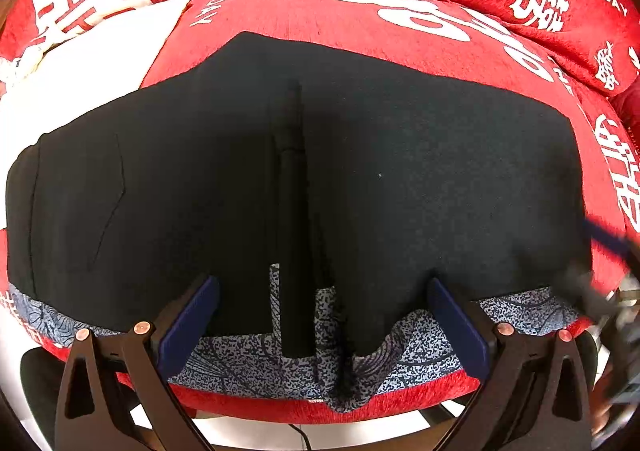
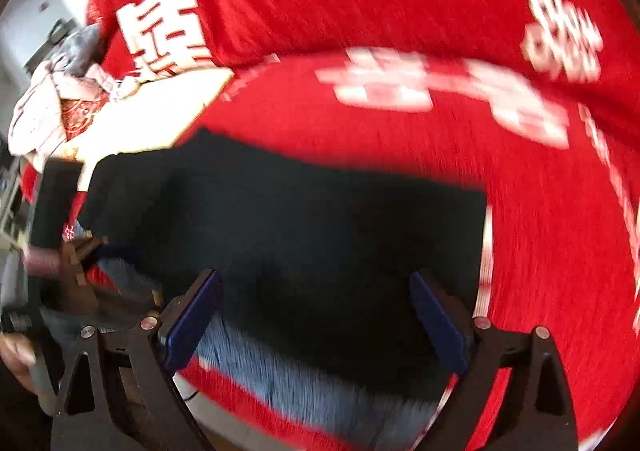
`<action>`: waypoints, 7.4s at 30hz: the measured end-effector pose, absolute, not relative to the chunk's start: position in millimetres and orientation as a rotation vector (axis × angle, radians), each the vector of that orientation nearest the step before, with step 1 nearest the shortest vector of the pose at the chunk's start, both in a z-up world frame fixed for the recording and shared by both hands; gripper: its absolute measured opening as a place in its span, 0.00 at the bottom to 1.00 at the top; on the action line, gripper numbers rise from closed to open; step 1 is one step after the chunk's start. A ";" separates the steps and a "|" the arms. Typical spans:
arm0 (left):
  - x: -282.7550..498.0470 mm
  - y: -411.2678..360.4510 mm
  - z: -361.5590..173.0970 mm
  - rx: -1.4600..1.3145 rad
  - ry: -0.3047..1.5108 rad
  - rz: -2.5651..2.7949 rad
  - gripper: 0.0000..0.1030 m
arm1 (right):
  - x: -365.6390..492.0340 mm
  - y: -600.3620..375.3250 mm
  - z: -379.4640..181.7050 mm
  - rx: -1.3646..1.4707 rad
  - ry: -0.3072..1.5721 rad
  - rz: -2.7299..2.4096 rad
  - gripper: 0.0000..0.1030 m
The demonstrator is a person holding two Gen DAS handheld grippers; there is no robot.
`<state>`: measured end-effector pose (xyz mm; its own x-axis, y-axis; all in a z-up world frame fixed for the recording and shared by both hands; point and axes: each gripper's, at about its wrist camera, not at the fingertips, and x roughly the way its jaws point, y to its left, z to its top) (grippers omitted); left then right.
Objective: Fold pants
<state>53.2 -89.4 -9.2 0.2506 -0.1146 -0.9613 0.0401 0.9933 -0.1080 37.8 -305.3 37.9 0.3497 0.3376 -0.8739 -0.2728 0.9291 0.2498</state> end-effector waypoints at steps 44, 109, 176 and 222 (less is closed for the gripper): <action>11.2 80.4 -23.4 -0.300 1.252 0.092 1.00 | 95.6 -124.5 21.9 -0.331 1.169 0.229 0.96; -36.8 267.9 8.1 -0.445 1.016 -0.088 1.00 | 66.5 86.5 82.7 -0.667 0.890 1.140 0.18; 30.8 -127.8 167.7 0.271 1.148 -0.486 0.21 | 10.3 -296.0 76.1 -0.439 0.990 0.293 0.78; 50.3 -94.5 28.4 0.013 1.260 -0.323 0.87 | -11.0 -309.1 36.2 -0.075 1.113 0.389 0.87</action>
